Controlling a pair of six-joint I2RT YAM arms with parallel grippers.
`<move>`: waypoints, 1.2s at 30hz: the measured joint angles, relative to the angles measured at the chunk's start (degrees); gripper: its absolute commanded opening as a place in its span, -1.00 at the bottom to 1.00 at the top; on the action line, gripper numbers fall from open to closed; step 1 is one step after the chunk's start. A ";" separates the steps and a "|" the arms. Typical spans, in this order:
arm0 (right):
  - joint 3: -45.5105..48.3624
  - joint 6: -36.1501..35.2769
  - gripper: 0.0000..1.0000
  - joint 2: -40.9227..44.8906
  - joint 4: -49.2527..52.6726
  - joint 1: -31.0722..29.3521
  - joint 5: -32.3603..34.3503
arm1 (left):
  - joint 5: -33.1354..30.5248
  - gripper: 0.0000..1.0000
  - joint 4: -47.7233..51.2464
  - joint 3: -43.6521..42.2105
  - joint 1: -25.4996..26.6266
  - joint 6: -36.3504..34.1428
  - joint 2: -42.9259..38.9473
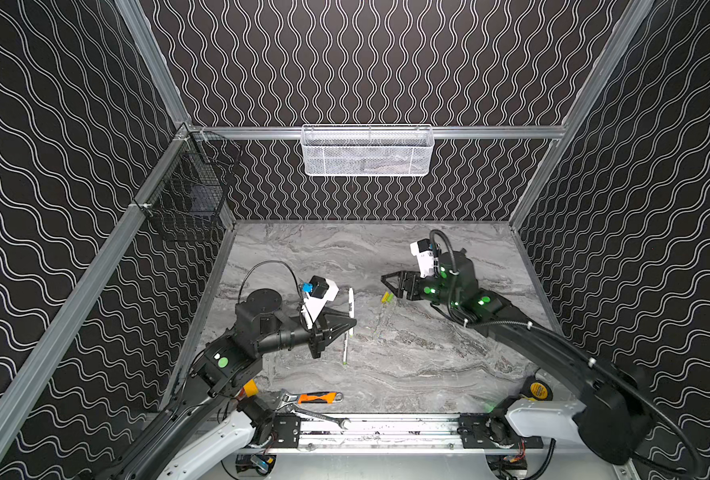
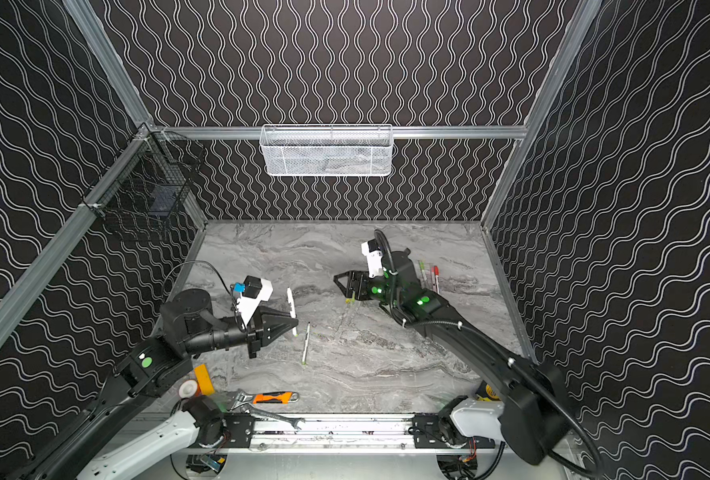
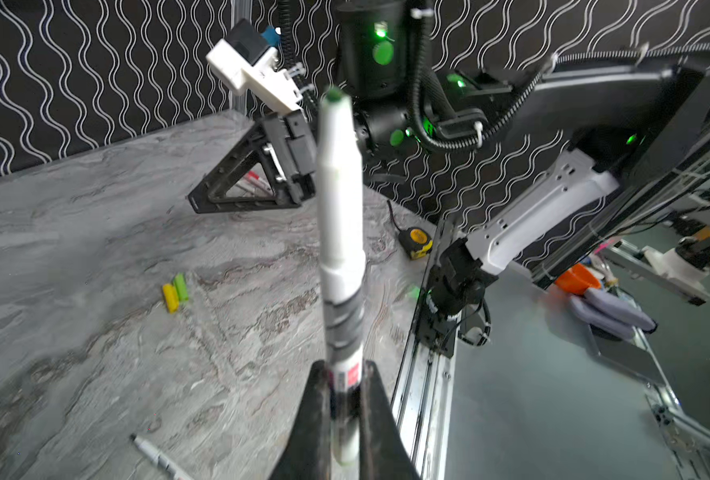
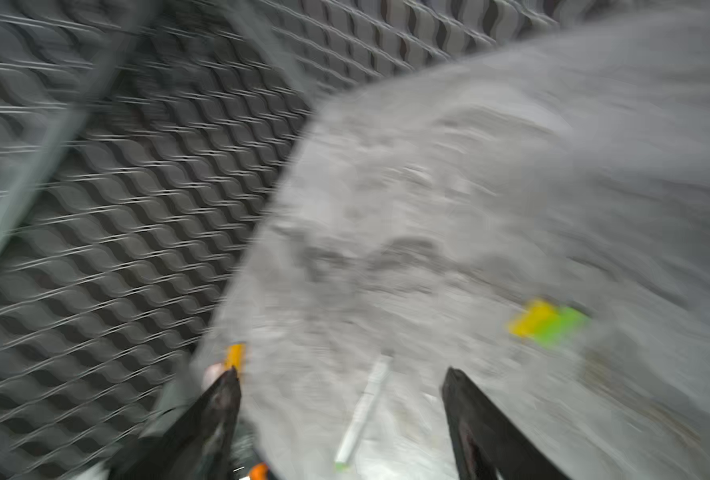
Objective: Insert the pens into the pen caps
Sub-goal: 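Move the right gripper back over the green and yellow caps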
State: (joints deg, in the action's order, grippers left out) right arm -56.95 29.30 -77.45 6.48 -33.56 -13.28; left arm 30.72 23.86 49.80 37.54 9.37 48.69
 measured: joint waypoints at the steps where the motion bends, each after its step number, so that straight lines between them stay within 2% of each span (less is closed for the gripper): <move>1: -1.38 -0.26 0.55 -2.19 2.21 0.52 1.53 | -0.31 -1.00 1.68 0.00 -0.02 -0.81 -0.52; 6: -9.57 -3.02 0.38 -15.93 11.34 3.37 7.37 | -0.13 -1.00 7.56 -0.37 -0.09 -3.72 -1.84; 11: -16.33 -5.33 0.22 -27.04 16.06 5.35 8.33 | 0.31 -1.00 9.05 -0.85 -0.13 -4.98 -0.98; 16: -19.56 -7.04 0.16 -33.31 17.11 5.92 7.30 | 0.68 -1.00 9.42 -1.07 -0.20 -5.22 -0.28; 24: -23.76 -7.52 0.06 -39.50 18.01 6.60 5.53 | 1.46 -1.00 9.60 -1.07 -1.79 -5.70 1.73; 27: -24.28 -7.72 -0.01 -39.74 18.27 6.56 4.90 | 2.36 -1.00 9.57 -1.07 -2.16 -6.34 1.51; 36: -23.39 -7.87 -0.02 -39.54 19.26 6.19 4.20 | 2.82 -1.00 9.40 -1.09 -2.40 -6.34 -1.01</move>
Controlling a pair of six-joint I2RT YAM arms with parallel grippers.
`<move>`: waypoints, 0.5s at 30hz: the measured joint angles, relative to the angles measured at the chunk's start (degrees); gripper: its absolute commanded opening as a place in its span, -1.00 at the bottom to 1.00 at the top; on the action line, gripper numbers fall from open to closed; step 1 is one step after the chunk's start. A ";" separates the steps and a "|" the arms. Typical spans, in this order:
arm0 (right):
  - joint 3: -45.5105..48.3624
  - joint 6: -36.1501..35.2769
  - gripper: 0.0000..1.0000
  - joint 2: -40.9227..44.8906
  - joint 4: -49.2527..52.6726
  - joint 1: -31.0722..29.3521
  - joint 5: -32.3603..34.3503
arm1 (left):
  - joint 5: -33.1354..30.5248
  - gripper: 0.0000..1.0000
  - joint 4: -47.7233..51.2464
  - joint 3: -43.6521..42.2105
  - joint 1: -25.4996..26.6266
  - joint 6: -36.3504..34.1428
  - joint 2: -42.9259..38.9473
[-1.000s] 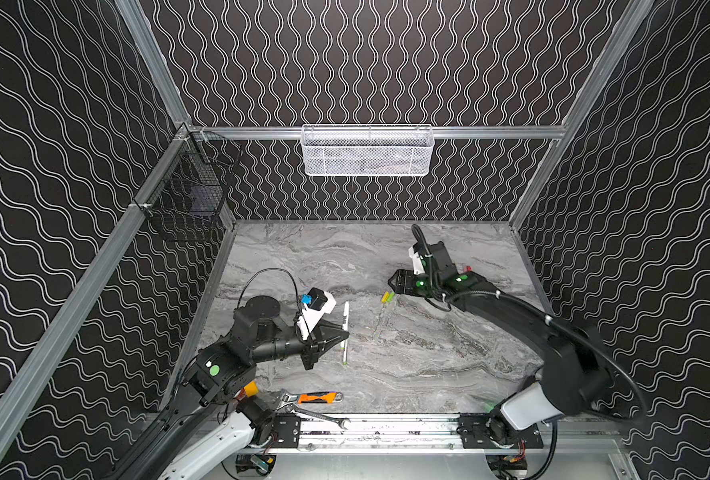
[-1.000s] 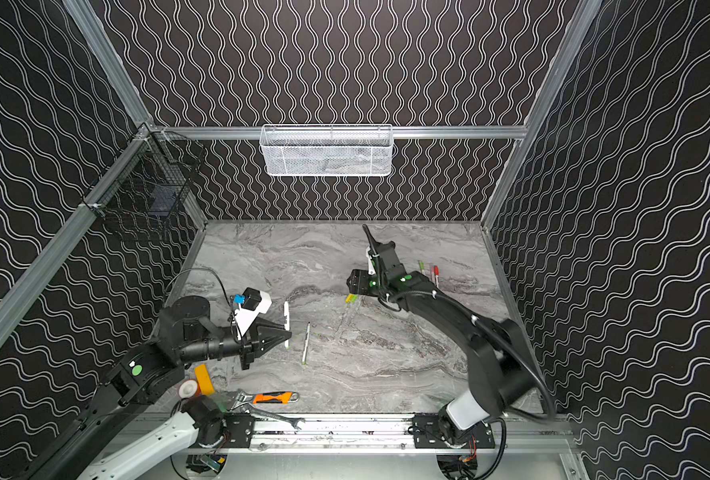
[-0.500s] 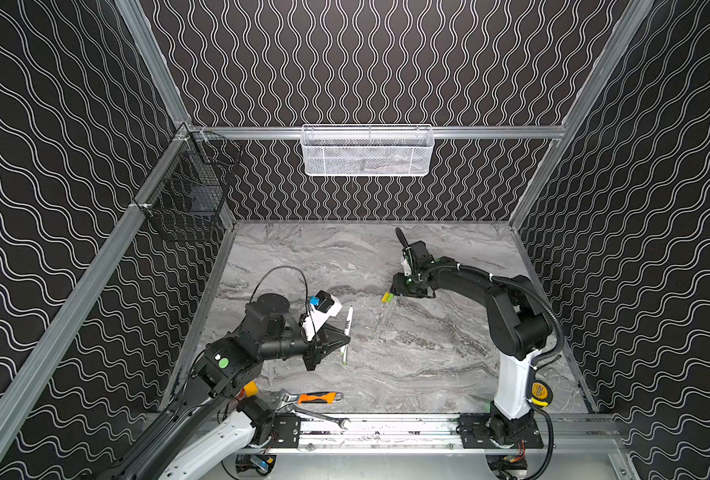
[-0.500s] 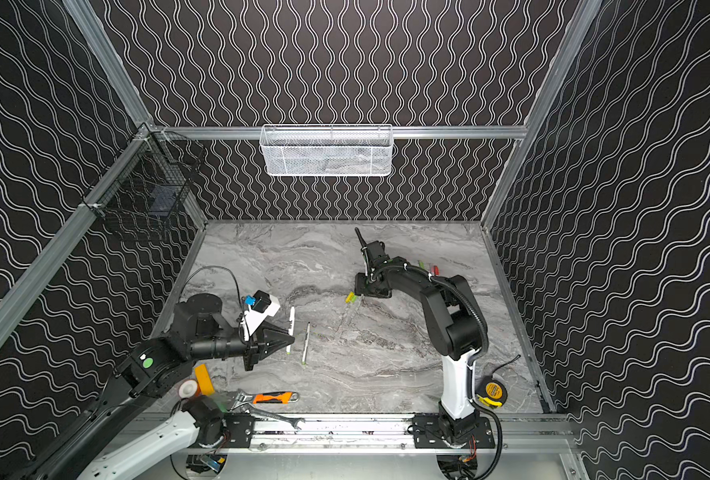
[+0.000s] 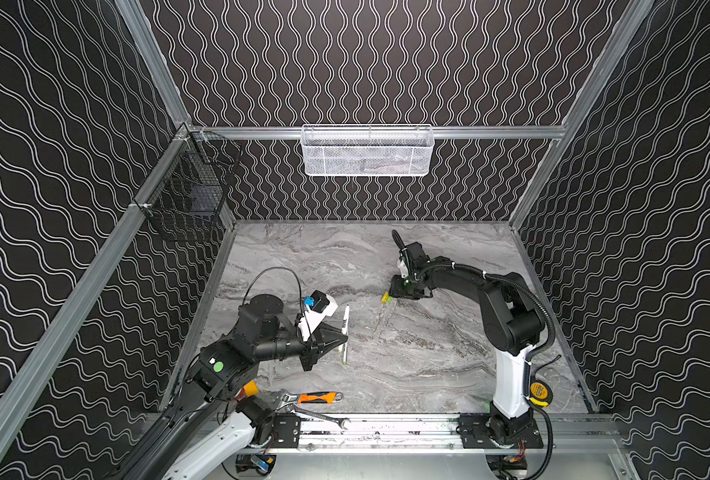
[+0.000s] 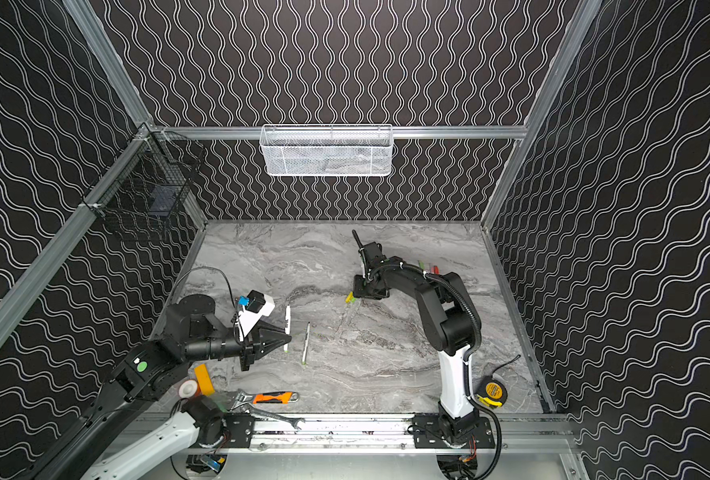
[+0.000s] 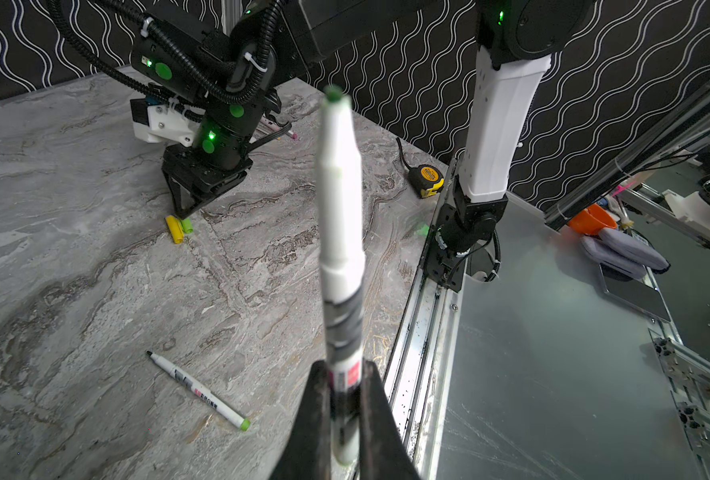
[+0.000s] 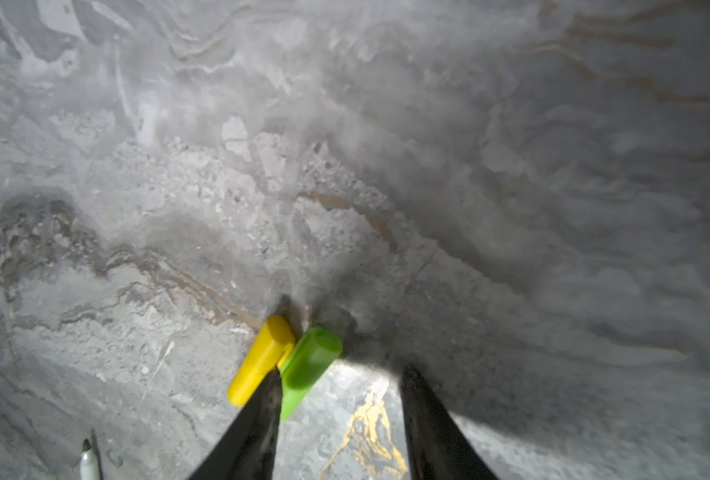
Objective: Insert the pens into the pen caps
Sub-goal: 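Move the right gripper back over the green and yellow caps, then lower the right gripper onto the green cap and close on it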
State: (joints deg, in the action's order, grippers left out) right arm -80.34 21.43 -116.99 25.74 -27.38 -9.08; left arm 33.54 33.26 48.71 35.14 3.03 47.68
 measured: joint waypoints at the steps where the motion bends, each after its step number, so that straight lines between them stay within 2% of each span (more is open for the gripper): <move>1: 0.00 0.02 -0.02 -0.02 0.04 -0.07 -0.04 | 0.02 -1.00 0.02 0.00 -0.04 0.00 -0.24; 7: -0.81 0.00 -0.03 -1.03 -0.79 -0.28 0.20 | 0.02 -1.00 -0.24 -0.74 -0.09 0.04 -3.45; 15: -5.01 -1.40 -0.23 -3.34 2.25 -1.53 4.70 | 0.33 -1.00 -0.37 -0.74 -0.11 0.07 -3.08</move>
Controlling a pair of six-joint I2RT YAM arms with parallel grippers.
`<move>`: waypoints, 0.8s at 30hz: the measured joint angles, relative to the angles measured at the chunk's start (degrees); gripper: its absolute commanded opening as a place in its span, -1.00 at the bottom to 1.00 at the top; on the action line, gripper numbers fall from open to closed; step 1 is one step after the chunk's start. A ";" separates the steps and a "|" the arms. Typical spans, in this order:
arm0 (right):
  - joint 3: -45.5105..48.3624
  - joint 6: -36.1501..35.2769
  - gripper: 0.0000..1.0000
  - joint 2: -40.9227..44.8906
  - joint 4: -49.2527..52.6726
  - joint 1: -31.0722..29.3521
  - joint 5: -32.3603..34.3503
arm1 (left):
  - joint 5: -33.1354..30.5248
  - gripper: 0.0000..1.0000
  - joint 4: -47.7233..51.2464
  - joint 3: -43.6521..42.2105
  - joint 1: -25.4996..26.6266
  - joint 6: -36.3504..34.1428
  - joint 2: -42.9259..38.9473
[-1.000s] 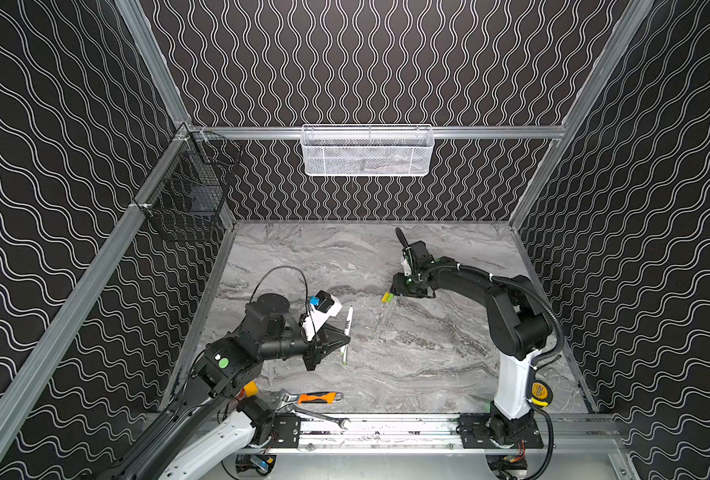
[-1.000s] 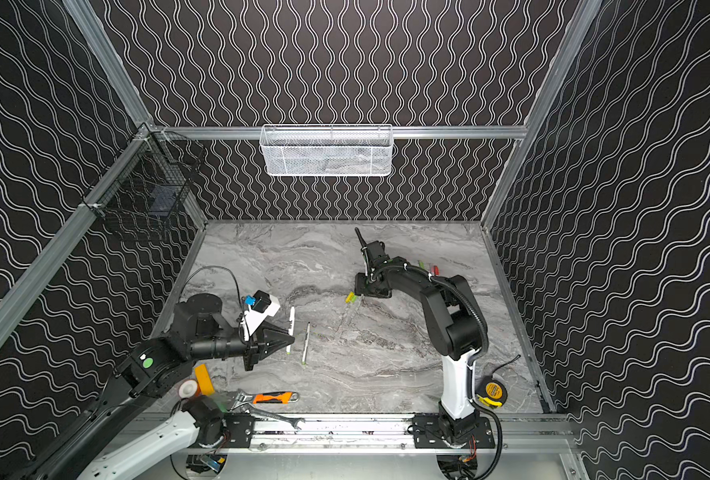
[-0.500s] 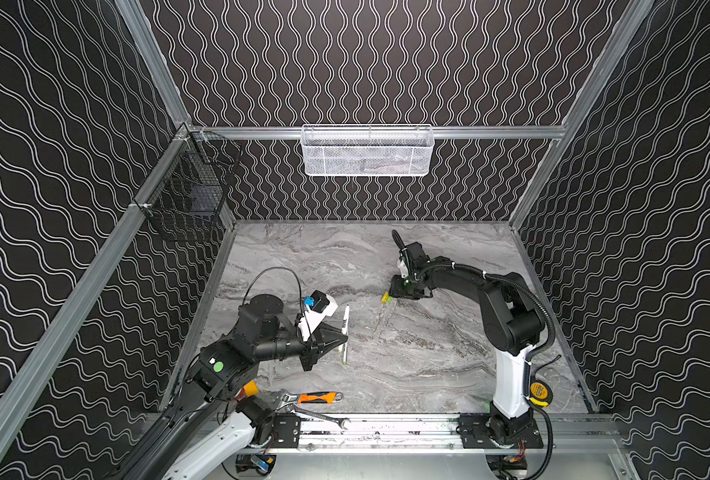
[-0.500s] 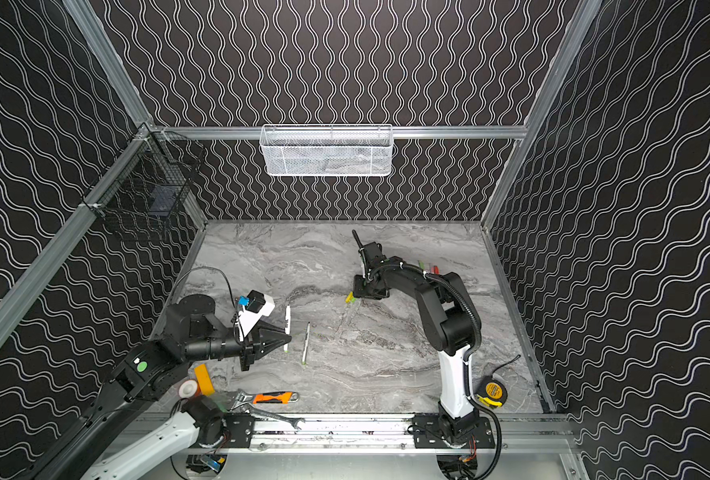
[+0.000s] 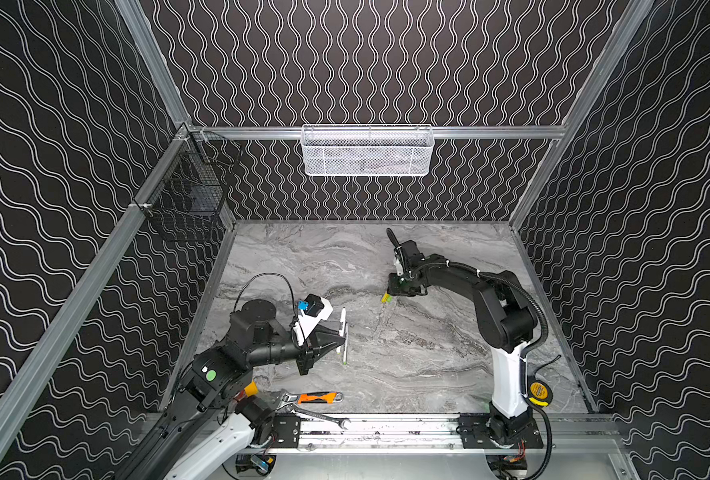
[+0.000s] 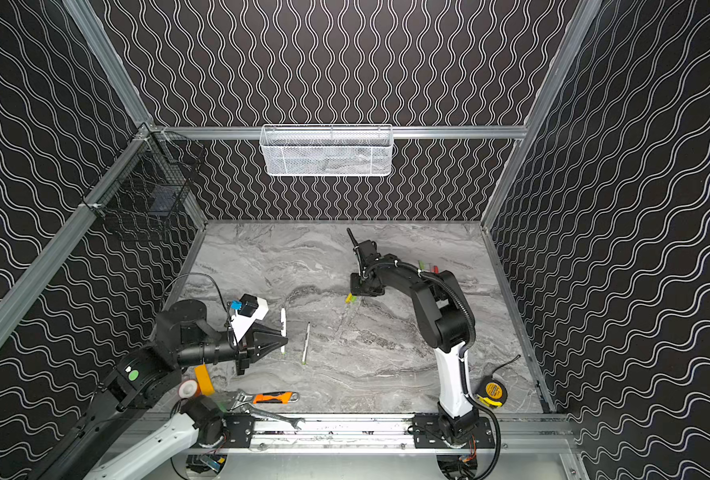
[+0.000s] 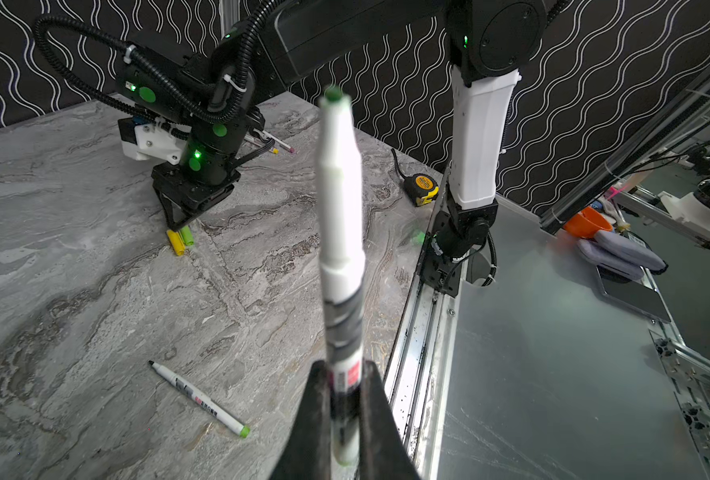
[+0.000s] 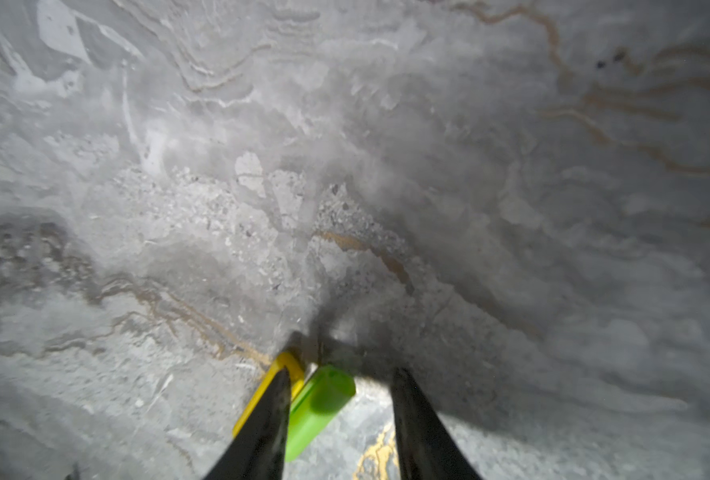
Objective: Insert the pens into the pen caps
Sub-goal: 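Lower the right gripper onto the green cap and close on it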
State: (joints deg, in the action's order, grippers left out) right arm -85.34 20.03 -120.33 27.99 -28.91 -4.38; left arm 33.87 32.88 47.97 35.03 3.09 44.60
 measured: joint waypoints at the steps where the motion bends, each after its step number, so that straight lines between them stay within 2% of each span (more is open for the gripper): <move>1: -0.26 -0.44 -0.26 -0.11 0.55 -0.33 0.92 | 0.02 -1.00 0.00 0.00 0.00 0.02 0.07; 11: 1.95 -2.73 -0.36 1.29 1.40 -1.01 3.91 | 0.50 -1.00 -1.20 -0.02 0.00 1.27 3.41; 13: 1.97 -2.93 -0.30 1.33 1.44 -1.09 4.28 | 0.94 -1.00 -2.01 0.00 0.00 1.51 4.55; 16: 2.60 -3.13 -0.08 2.19 2.12 -1.40 4.55 | 1.68 -1.00 -3.39 0.00 0.00 2.73 6.03; 24: 6.82 -1.57 -0.04 6.27 2.71 -1.62 3.76 | 3.10 -1.00 -4.94 0.02 0.00 2.80 6.40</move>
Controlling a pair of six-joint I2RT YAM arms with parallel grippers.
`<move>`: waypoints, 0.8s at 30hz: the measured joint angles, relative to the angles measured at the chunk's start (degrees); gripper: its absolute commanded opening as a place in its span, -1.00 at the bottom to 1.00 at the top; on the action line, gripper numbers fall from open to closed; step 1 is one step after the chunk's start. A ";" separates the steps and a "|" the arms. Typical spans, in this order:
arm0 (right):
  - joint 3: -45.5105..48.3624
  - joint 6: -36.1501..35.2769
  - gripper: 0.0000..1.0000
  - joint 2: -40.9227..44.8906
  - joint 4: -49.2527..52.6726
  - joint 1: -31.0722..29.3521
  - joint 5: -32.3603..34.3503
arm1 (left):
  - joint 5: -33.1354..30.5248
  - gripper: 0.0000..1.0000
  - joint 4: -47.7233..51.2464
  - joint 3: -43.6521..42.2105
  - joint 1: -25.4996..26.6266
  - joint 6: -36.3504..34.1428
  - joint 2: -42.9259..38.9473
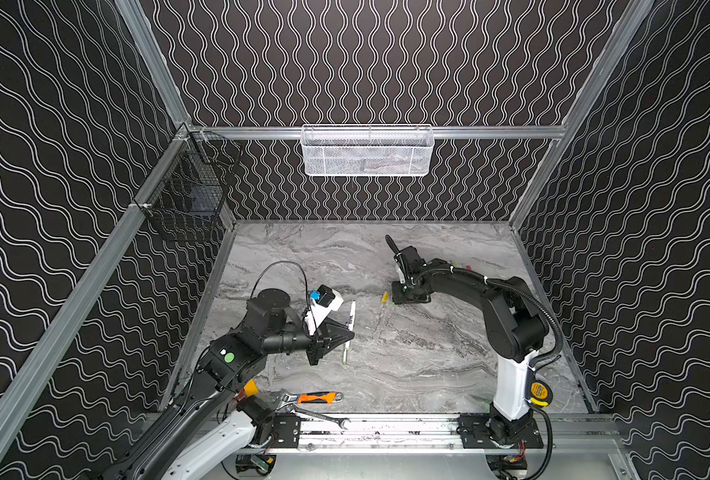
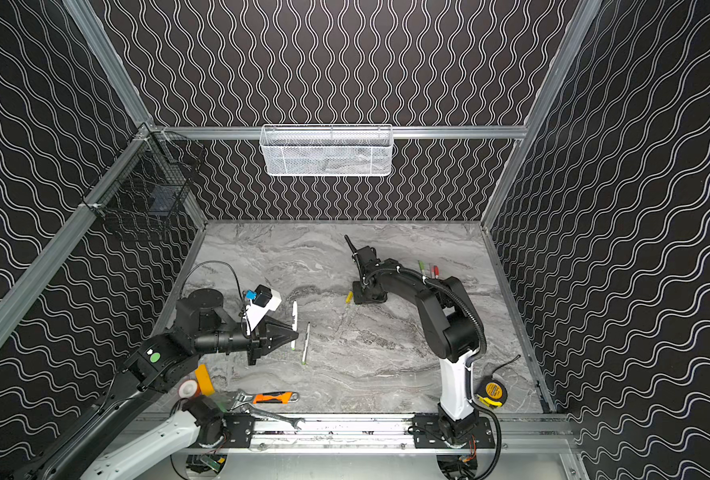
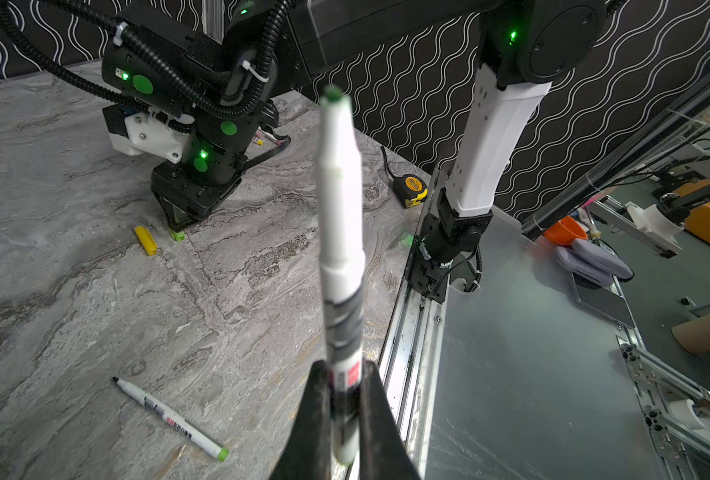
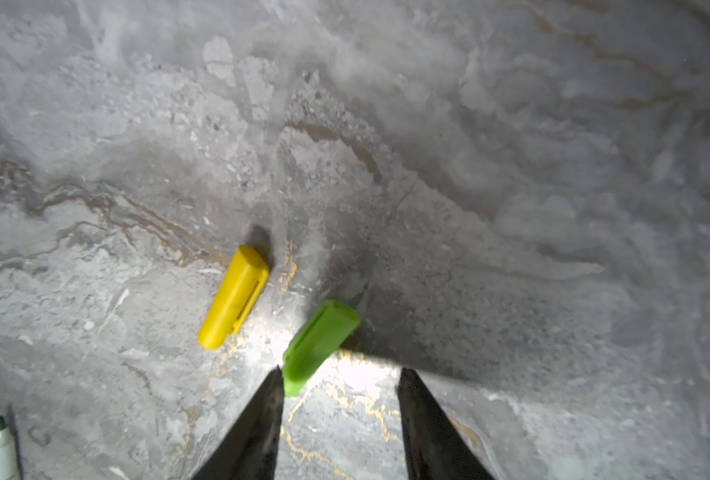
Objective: Insert the pens into the pen caps
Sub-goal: 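Lower the right gripper onto the green cap and close on it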
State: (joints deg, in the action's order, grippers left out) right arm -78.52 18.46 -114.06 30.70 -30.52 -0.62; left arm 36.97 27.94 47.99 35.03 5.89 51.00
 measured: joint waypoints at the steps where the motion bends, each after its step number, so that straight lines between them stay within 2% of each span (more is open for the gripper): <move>1: 0.20 0.22 -0.05 -0.13 0.00 0.00 -0.31 | 0.24 -1.00 -0.02 0.00 0.00 0.00 0.04; 4: 0.37 0.81 -0.10 -0.66 -0.79 -0.02 -1.46 | 0.92 -1.00 -0.04 0.00 0.00 0.00 0.31; 17: -2.43 1.05 -0.09 -2.80 -1.44 -0.17 -1.62 | 1.20 -1.00 -0.50 0.02 0.00 0.04 -0.66; 24: -8.22 -1.51 -0.25 -6.58 1.42 -0.17 -0.09 | 1.20 -1.00 -1.31 0.00 0.00 0.22 -1.14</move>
State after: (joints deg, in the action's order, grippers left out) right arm -86.74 16.95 -120.64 32.12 -30.70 -0.71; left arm 38.17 26.63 47.99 35.03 6.11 49.87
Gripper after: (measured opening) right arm 0.385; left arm 0.102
